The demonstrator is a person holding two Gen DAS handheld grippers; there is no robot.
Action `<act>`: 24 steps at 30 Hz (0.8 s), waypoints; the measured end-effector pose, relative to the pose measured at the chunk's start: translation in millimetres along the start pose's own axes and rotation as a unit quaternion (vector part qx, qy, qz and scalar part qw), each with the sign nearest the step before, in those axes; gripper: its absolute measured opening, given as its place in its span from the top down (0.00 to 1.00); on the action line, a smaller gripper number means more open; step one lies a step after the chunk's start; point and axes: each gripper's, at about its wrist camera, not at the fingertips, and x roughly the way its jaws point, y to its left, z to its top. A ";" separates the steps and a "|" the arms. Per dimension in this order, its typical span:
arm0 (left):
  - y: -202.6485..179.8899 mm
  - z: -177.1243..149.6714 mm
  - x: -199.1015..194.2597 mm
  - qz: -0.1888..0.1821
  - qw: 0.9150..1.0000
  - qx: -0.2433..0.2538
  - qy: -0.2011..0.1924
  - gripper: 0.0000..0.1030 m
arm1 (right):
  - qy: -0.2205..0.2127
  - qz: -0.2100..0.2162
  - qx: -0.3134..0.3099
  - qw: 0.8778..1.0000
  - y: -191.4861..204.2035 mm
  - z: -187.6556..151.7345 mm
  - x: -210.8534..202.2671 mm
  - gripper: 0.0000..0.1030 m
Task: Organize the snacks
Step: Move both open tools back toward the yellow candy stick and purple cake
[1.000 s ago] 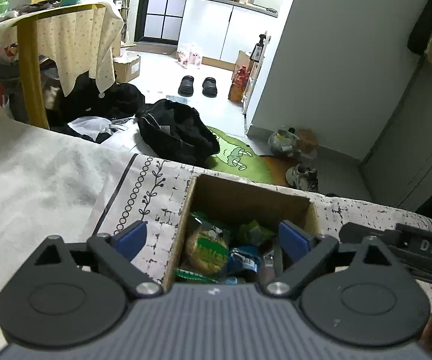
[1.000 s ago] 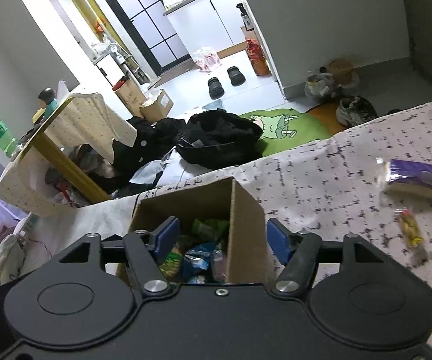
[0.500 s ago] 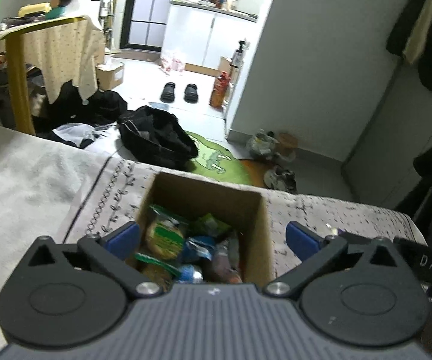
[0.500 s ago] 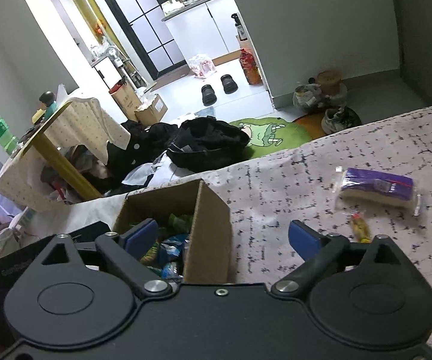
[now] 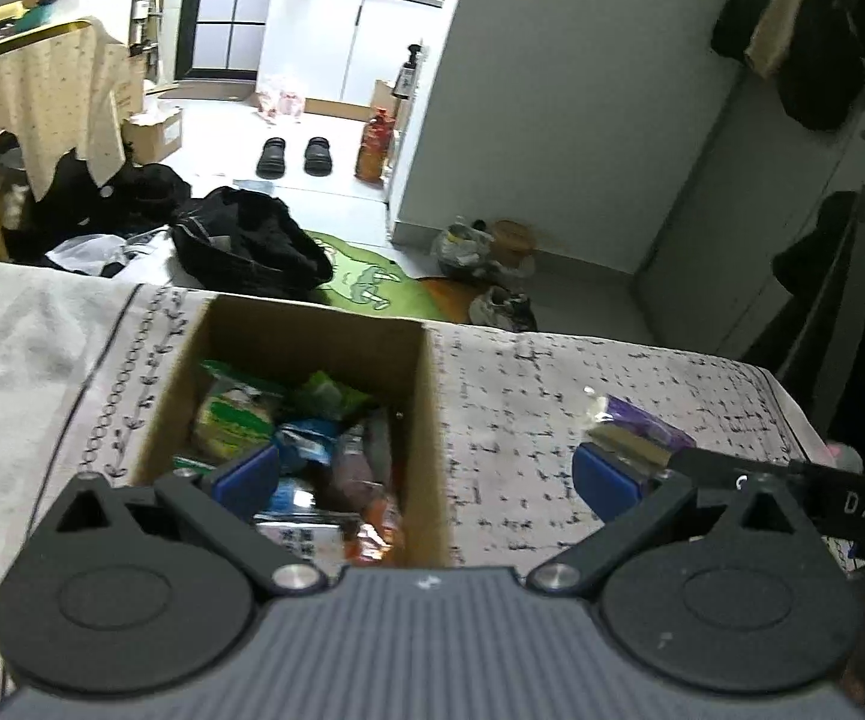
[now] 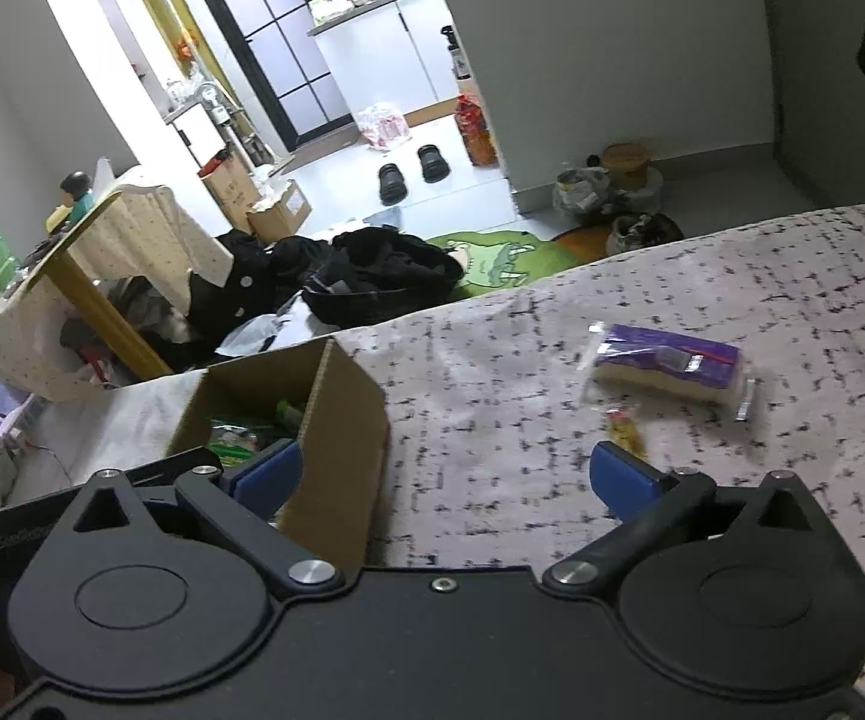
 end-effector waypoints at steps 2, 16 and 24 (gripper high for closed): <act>-7.6 -1.6 4.7 -0.003 1.000 0.002 0.005 0.00 | 0.000 -0.006 0.002 1.000 -6.7 0.4 -3.9 0.00; -60.2 0.6 28.1 -0.021 0.999 0.042 0.020 0.00 | 0.002 -0.047 -0.009 0.999 -47.7 13.6 -18.8 0.00; -80.7 0.7 47.0 -0.032 0.998 0.050 0.031 0.01 | 0.005 -0.068 -0.013 0.998 -69.6 12.4 -16.2 0.10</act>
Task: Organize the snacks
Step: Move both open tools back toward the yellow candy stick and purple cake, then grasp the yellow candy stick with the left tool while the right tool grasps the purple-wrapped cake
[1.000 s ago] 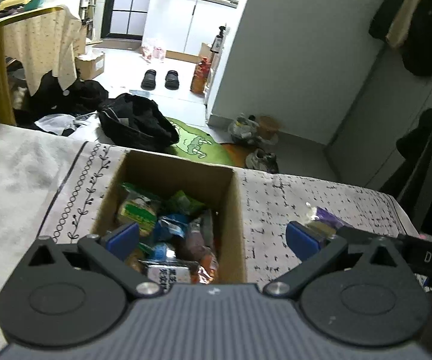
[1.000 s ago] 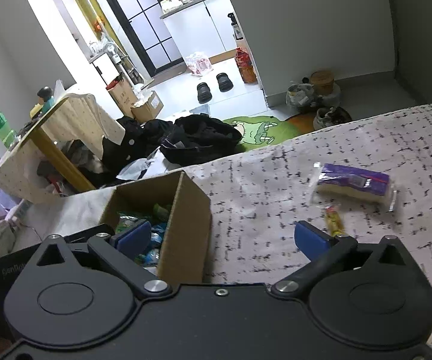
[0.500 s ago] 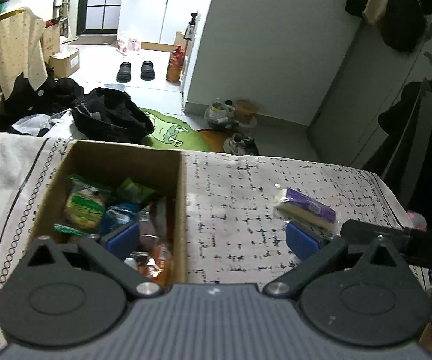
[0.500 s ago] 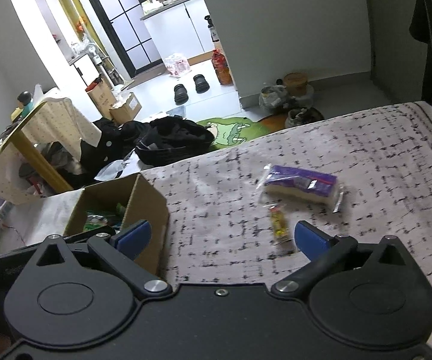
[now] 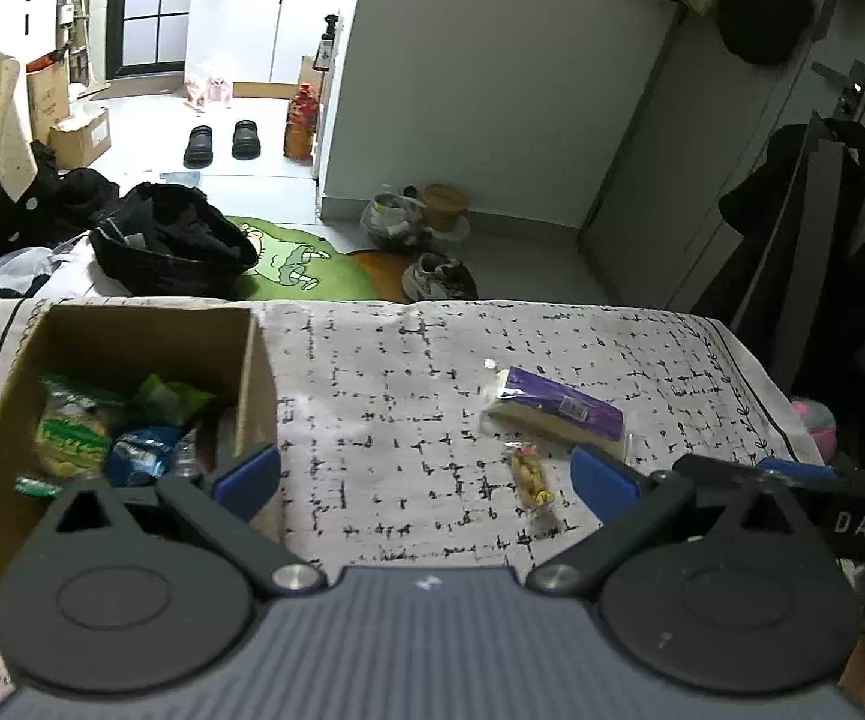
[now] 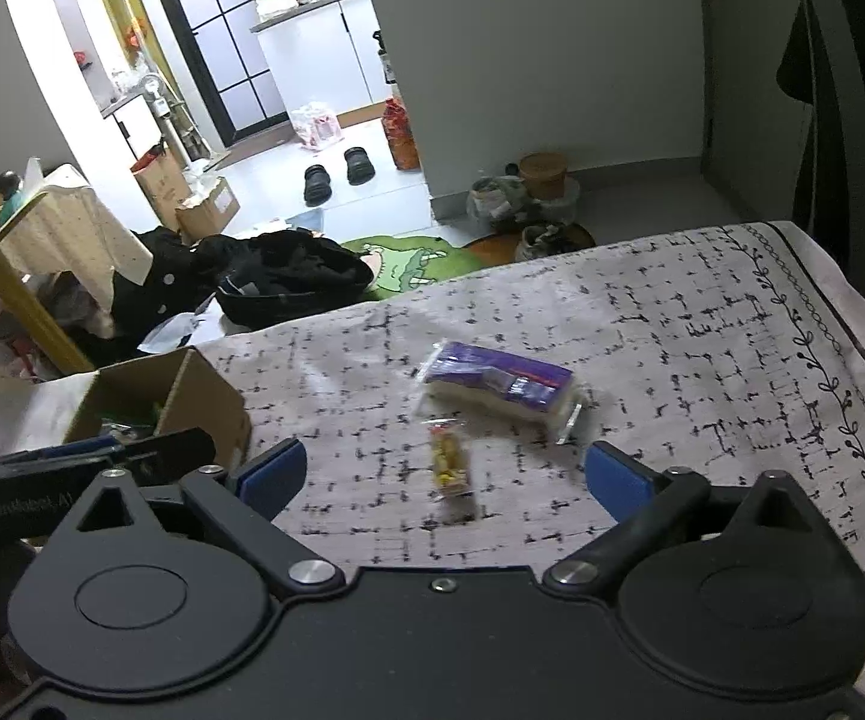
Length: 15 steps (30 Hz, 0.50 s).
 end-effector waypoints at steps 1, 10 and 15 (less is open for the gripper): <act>-1.3 0.2 2.1 -0.001 1.000 0.002 -0.001 0.01 | 0.001 -0.001 0.002 1.000 -2.9 -0.1 1.3 0.11; -14.4 9.4 27.5 -0.016 1.000 0.000 -0.001 0.03 | 0.004 0.000 0.016 1.000 -24.1 1.3 19.2 0.19; -22.3 7.4 51.3 -0.012 1.000 -0.001 0.025 0.14 | 0.008 -0.001 0.015 1.000 -36.6 8.3 34.5 0.25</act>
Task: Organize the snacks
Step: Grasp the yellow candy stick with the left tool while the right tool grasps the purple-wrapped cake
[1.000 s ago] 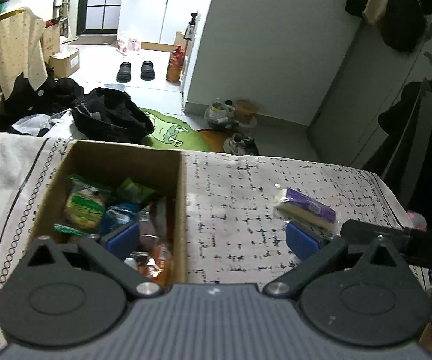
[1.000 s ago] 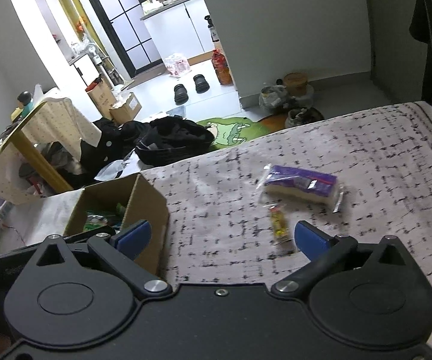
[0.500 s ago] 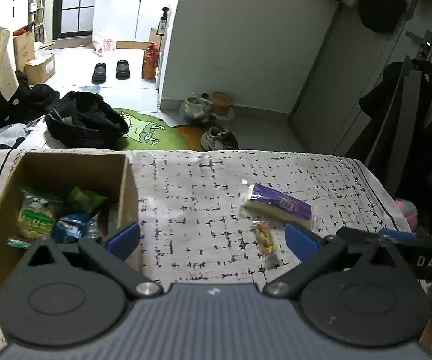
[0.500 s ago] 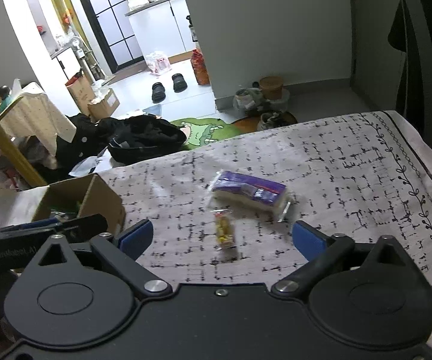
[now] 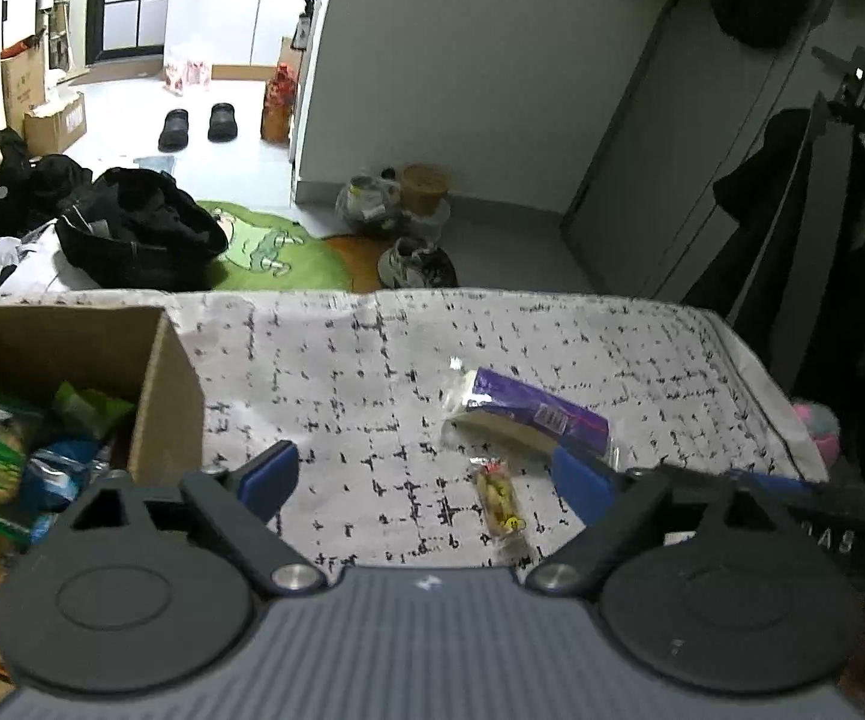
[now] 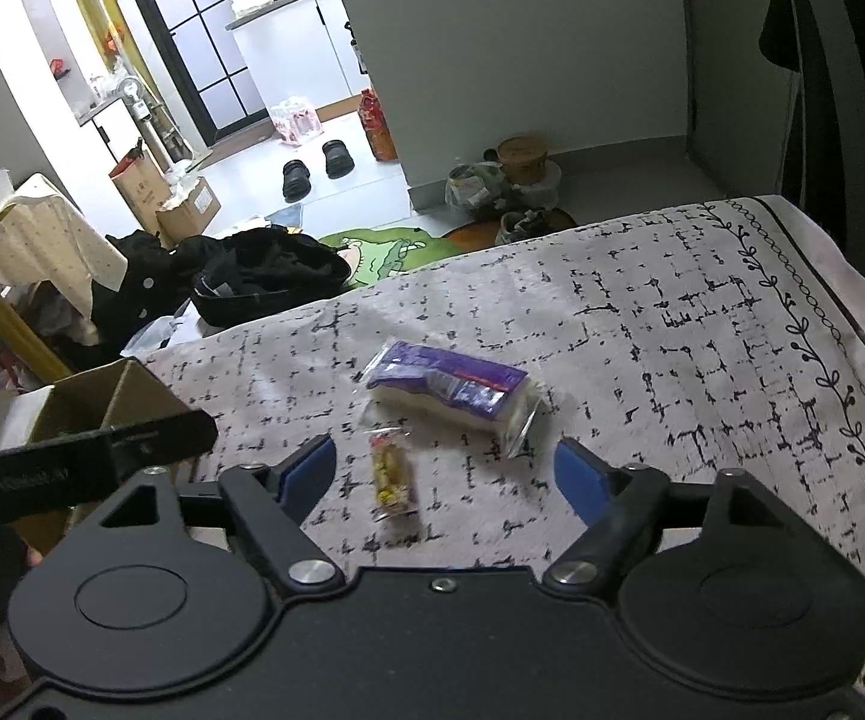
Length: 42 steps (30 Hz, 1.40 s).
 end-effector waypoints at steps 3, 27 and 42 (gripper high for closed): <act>-0.7 -1.9 17.2 -0.005 0.999 -0.017 0.028 0.24 | -0.001 0.003 0.001 1.000 -6.1 2.2 6.1 0.26; -29.4 -16.7 112.1 0.017 0.995 -0.058 0.085 0.52 | 0.011 0.039 -0.022 0.999 -40.4 12.7 52.3 0.51; -11.2 -10.4 98.2 0.061 0.995 -0.049 0.066 0.84 | 0.003 0.051 -0.044 0.998 -30.9 25.0 73.2 0.48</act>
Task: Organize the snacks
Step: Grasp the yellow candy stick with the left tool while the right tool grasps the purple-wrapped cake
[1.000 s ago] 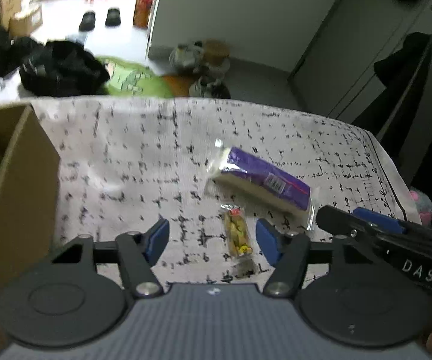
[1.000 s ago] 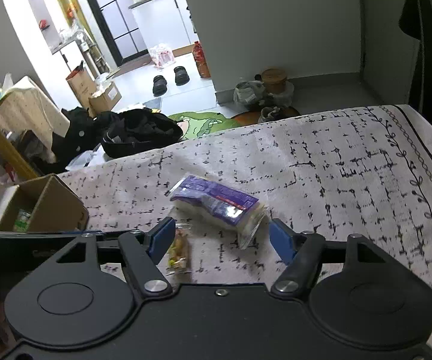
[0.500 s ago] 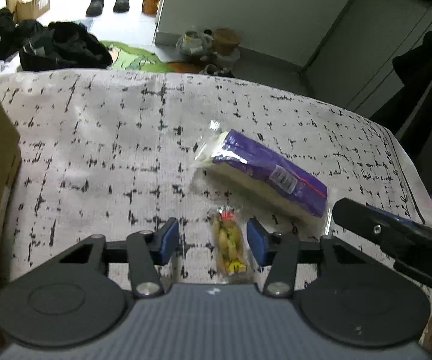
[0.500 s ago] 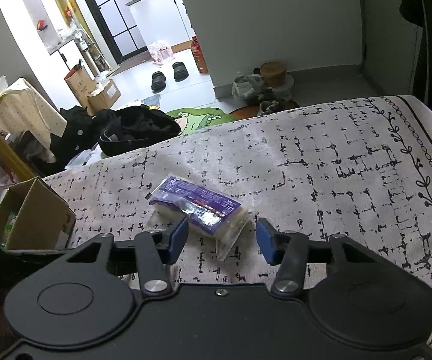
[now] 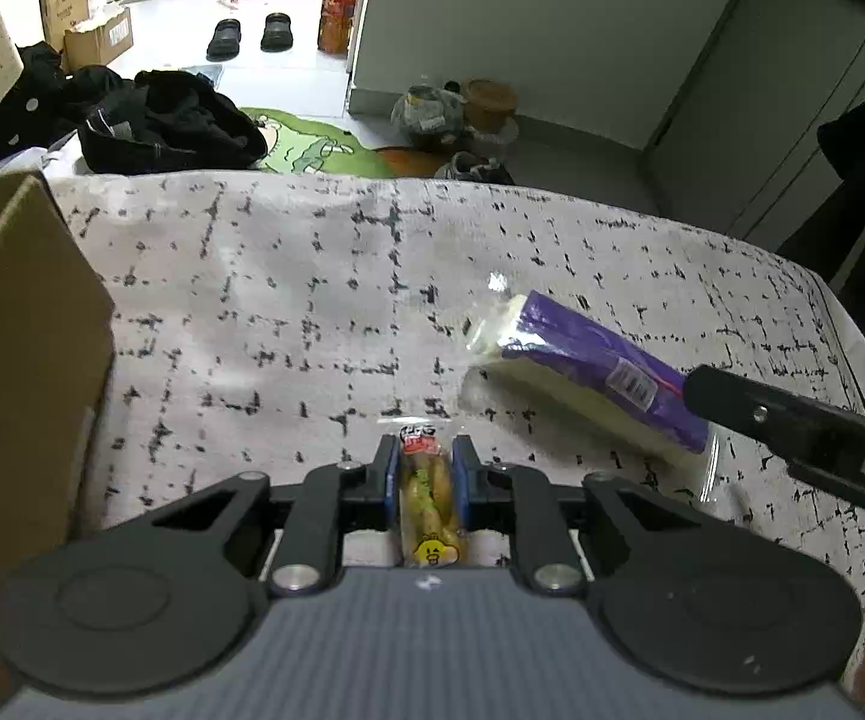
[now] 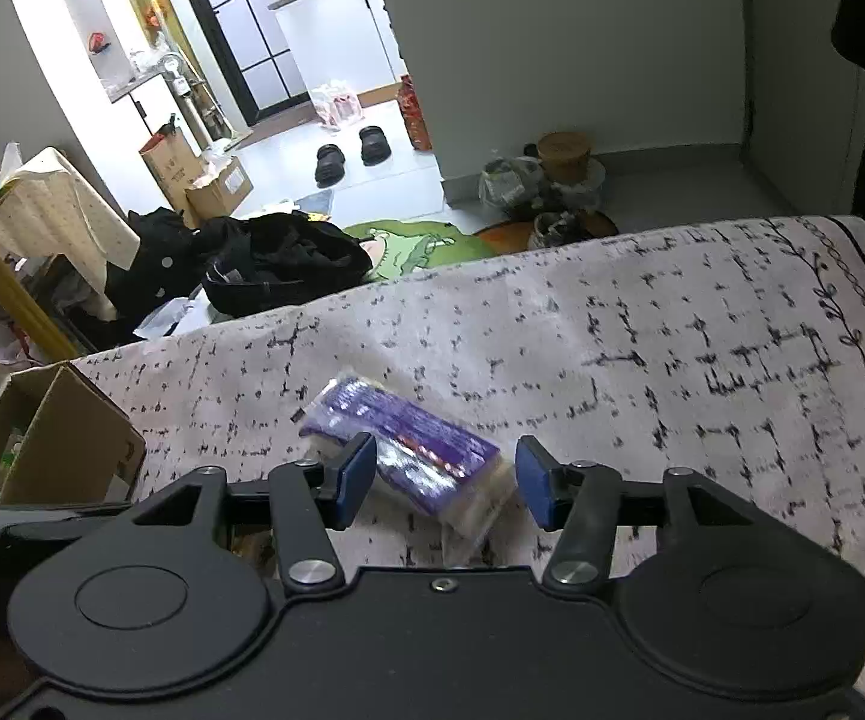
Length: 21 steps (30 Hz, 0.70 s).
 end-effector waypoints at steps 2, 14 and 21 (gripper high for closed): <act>2.9 3.2 -3.8 0.001 1.000 0.002 -0.006 0.84 | 0.000 0.004 -0.004 1.000 3.0 1.2 3.6 0.43; 25.5 10.7 -15.3 0.006 0.999 -0.033 -0.018 0.84 | 0.029 0.009 -0.026 0.999 20.5 4.4 36.3 0.26; 29.3 7.6 -18.9 0.008 0.999 -0.029 -0.020 0.83 | 0.070 -0.012 -0.054 0.996 35.3 -13.2 44.0 0.35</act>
